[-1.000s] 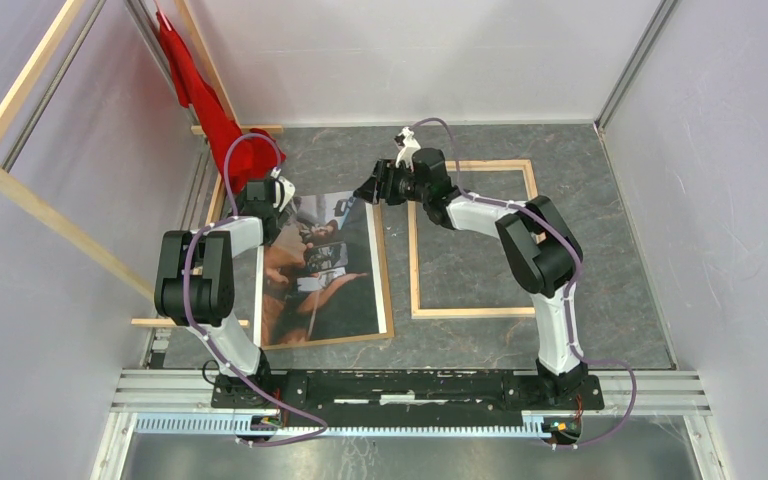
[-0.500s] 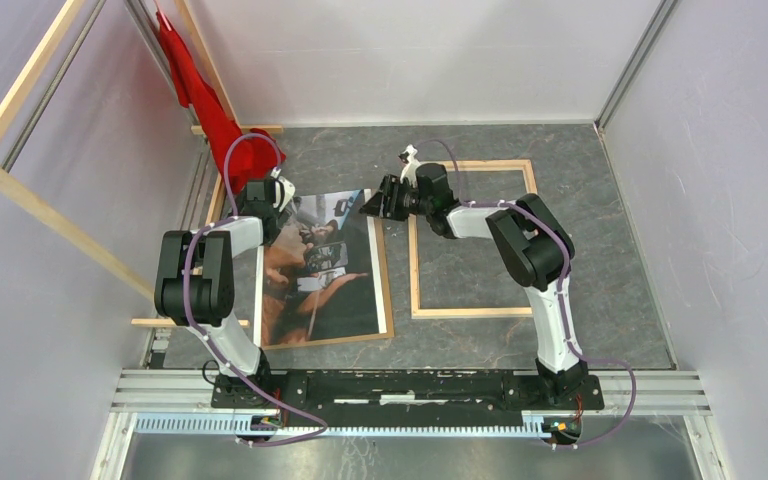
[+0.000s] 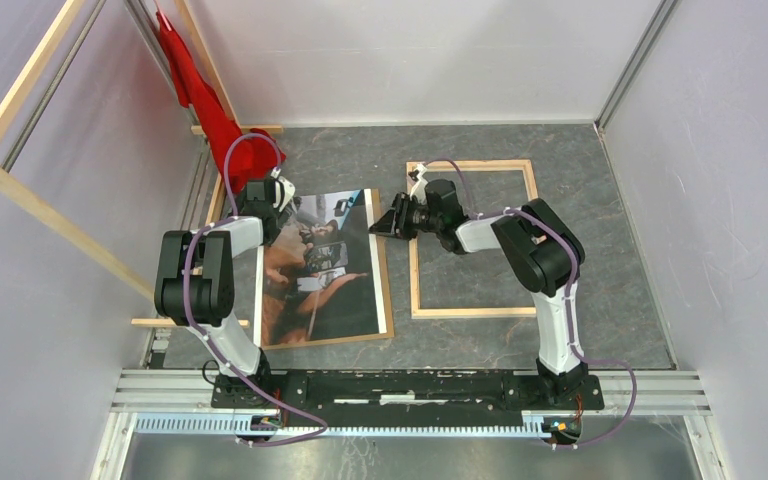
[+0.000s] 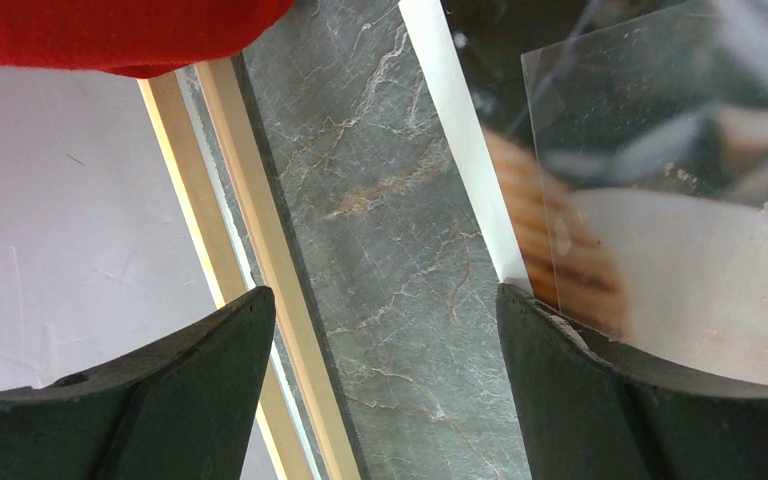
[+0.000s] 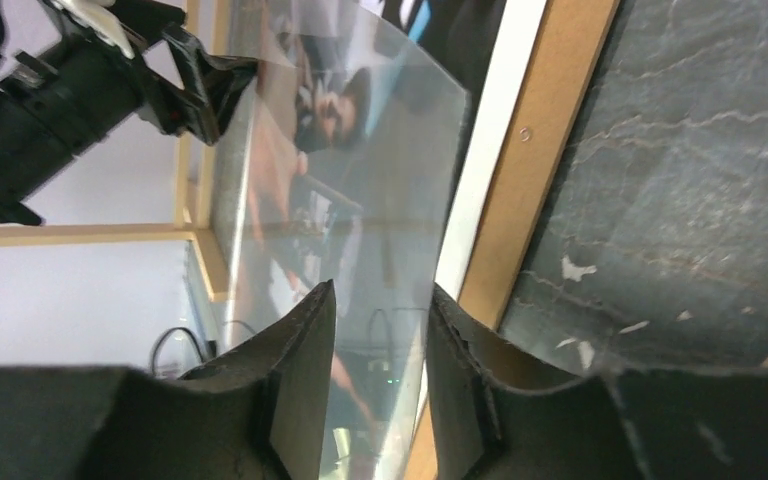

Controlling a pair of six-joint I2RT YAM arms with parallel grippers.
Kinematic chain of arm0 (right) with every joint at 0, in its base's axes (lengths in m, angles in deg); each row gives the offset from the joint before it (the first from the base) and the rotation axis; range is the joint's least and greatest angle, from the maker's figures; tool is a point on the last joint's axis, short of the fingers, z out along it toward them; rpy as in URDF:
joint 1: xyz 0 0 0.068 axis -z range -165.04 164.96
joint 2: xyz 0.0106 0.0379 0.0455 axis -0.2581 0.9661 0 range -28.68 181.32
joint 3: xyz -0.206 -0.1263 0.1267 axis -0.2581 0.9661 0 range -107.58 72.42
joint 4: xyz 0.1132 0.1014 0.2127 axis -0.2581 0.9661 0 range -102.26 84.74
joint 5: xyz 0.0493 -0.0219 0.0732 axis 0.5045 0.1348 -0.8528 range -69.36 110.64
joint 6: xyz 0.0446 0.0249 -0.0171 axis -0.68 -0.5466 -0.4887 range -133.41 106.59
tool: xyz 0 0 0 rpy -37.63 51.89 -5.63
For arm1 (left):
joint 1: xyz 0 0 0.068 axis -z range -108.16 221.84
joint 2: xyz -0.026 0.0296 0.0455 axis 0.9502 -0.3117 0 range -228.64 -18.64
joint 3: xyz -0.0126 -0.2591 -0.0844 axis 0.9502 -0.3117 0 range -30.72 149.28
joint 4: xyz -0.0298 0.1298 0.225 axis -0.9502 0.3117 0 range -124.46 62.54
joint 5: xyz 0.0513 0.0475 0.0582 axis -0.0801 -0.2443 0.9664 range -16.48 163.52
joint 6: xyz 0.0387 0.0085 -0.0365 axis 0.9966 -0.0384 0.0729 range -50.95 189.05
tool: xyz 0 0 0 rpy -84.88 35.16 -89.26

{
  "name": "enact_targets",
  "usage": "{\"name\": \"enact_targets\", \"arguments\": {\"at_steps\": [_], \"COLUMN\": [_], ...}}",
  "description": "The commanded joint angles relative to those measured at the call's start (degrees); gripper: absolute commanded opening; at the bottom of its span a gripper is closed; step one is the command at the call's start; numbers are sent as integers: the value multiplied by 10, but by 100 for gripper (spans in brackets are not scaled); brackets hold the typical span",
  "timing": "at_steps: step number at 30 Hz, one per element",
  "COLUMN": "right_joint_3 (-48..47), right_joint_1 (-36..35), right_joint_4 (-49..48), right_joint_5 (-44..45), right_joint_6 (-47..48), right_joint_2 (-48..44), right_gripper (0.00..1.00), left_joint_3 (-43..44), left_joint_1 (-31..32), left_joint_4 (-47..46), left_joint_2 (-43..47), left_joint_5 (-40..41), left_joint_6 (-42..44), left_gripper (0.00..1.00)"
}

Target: Put the photo into the frame

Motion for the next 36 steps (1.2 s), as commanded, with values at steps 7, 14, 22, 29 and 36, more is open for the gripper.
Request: {"name": "enact_targets", "arguments": {"at_steps": [7, 14, 22, 29, 36], "right_joint_3": [-14, -92, -111, -85, -79], "right_joint_1": [-1, 58, 205, 290, 334], "right_joint_4": [-71, 113, 359, 447, 433], "right_joint_5": [-34, -51, -63, -19, 16], "right_joint_6": [-55, 22, 157, 258, 262], "right_joint_2": [-30, -119, -220, -203, -167], "right_gripper": [7, 0, 0, 0, 1], "left_joint_3": [-9, 88, 152, 152, 196], "left_joint_1": [8, 8, 55, 169, 245], "left_joint_4": [86, 218, 294, 290, 262], "left_joint_2": [-16, 44, 83, 56, -28], "left_joint_5": [-61, -99, -117, -86, -45], "left_joint_6": [-26, -46, -50, -65, -70], "left_gripper": [90, 100, 100, 100, 100]}}
